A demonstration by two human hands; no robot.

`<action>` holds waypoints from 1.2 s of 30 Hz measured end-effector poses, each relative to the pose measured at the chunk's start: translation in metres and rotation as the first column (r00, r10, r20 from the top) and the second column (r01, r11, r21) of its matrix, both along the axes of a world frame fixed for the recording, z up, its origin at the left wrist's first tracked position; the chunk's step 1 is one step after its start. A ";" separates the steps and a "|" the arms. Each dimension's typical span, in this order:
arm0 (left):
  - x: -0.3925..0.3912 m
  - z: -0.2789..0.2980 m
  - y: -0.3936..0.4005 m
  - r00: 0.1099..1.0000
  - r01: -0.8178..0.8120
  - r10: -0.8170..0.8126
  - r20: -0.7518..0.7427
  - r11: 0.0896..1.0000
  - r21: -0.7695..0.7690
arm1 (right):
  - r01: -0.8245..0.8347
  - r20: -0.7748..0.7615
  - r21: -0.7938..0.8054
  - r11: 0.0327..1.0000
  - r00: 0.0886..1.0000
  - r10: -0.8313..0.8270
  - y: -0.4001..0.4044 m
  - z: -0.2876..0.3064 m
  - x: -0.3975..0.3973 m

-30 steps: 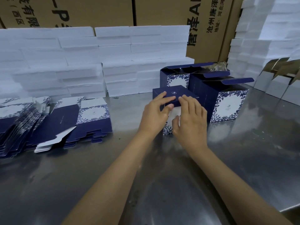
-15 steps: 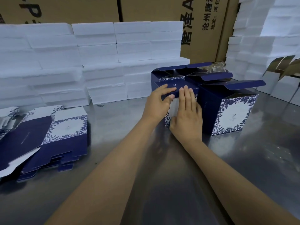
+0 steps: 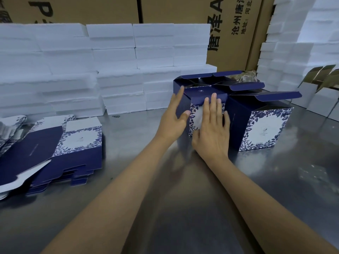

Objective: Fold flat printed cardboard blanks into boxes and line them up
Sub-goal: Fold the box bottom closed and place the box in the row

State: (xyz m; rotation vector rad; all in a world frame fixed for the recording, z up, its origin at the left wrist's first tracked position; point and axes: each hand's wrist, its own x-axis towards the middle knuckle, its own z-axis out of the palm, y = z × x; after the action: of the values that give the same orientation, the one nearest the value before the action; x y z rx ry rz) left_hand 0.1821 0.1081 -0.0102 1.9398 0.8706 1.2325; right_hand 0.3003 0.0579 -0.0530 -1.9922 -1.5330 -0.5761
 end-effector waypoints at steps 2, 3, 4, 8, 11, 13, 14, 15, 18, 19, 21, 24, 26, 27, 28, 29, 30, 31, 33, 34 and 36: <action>-0.019 -0.011 -0.011 0.997 -0.057 0.061 0.049 0.994 -0.096 | -0.048 0.043 0.000 0.999 0.998 0.048 -0.011 0.001 -0.005; -0.030 -0.017 -0.017 0.995 -0.086 0.093 0.046 0.988 -0.125 | -0.088 0.051 -0.008 0.996 0.995 0.089 -0.017 0.002 -0.008; -0.041 -0.023 -0.023 0.992 -0.112 0.119 0.042 0.983 -0.147 | -0.132 0.047 -0.018 0.991 0.990 0.133 -0.024 0.002 -0.013; -0.086 -0.043 -0.053 0.982 -0.189 0.189 -0.022 0.950 -0.249 | -0.324 -0.057 -0.086 0.942 0.946 0.320 -0.049 0.005 -0.048; -0.113 -0.045 -0.073 0.966 -0.246 0.259 0.015 0.933 -0.264 | -0.469 -0.213 -0.114 0.876 0.873 0.439 -0.063 0.007 -0.088; -0.134 -0.037 -0.080 0.928 -0.335 0.363 0.084 0.912 -0.237 | -0.535 -0.350 -0.104 0.838 0.809 0.473 -0.067 0.007 -0.120; -0.145 -0.033 -0.082 0.905 -0.386 0.413 0.099 0.898 -0.212 | -0.560 -0.435 -0.094 0.823 0.767 0.472 -0.067 0.007 -0.136; -0.156 -0.031 -0.085 0.887 -0.427 0.450 0.108 0.885 -0.184 | -0.578 -0.522 -0.096 0.810 0.722 0.453 -0.066 0.008 -0.153; -0.184 -0.031 -0.097 0.837 -0.519 0.530 0.132 0.847 -0.114 | -0.644 -0.777 -0.143 0.752 0.543 0.318 -0.053 0.010 -0.198; -0.190 -0.033 -0.101 0.811 -0.560 0.569 0.136 0.822 -0.104 | -0.659 -0.827 -0.151 0.737 0.493 0.272 -0.048 0.009 -0.211; -0.200 -0.037 -0.102 0.731 -0.657 0.666 0.147 0.746 -0.114 | -0.652 -0.840 -0.178 0.737 0.491 0.231 -0.037 0.008 -0.228; -0.217 -0.033 -0.094 0.624 -0.761 0.766 0.153 0.641 -0.106 | -0.595 -0.775 -0.245 0.765 0.594 0.214 -0.024 0.009 -0.243; -0.227 -0.029 -0.089 0.577 -0.801 0.803 0.150 0.592 -0.086 | -0.550 -0.706 -0.315 0.773 0.680 0.196 -0.016 0.011 -0.250; -0.230 -0.028 -0.087 0.560 -0.812 0.814 0.156 0.576 -0.091 | -0.535 -0.678 -0.343 0.772 0.710 0.191 -0.013 0.012 -0.252; -0.232 -0.027 -0.086 0.550 -0.816 0.820 0.161 0.568 -0.106 | -0.529 -0.664 -0.355 0.771 0.723 0.190 -0.010 0.012 -0.255; -0.234 -0.027 -0.085 0.547 -0.814 0.821 0.160 0.567 -0.124 | -0.526 -0.662 -0.353 0.774 0.725 0.191 -0.009 0.012 -0.257; -0.234 -0.027 -0.085 0.548 -0.812 0.822 0.155 0.567 -0.137 | -0.525 -0.665 -0.334 0.783 0.720 0.199 -0.008 0.013 -0.258; -0.234 -0.026 -0.084 0.548 -0.812 0.823 0.150 0.566 -0.141 | -0.525 -0.664 -0.301 0.796 0.715 0.221 -0.008 0.013 -0.260; -0.234 -0.026 -0.084 0.546 -0.815 0.823 0.154 0.565 -0.129 | -0.542 -0.675 -0.193 0.818 0.678 0.290 -0.008 0.014 -0.263; -0.234 -0.026 -0.083 0.547 -0.815 0.822 0.159 0.566 -0.125 | -0.565 -0.716 -0.122 0.816 0.620 0.322 -0.007 0.015 -0.265; -0.234 -0.027 -0.082 0.554 -0.807 0.816 0.163 0.575 -0.135 | -0.615 -0.860 0.032 0.788 0.385 0.335 -0.009 0.021 -0.266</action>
State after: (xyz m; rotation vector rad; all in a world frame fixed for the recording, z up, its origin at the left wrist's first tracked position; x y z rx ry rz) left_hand -0.0517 0.0257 -0.0374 1.2940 1.7799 1.8626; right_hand 0.0343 0.0494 -0.0320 -1.4456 -1.4434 0.8406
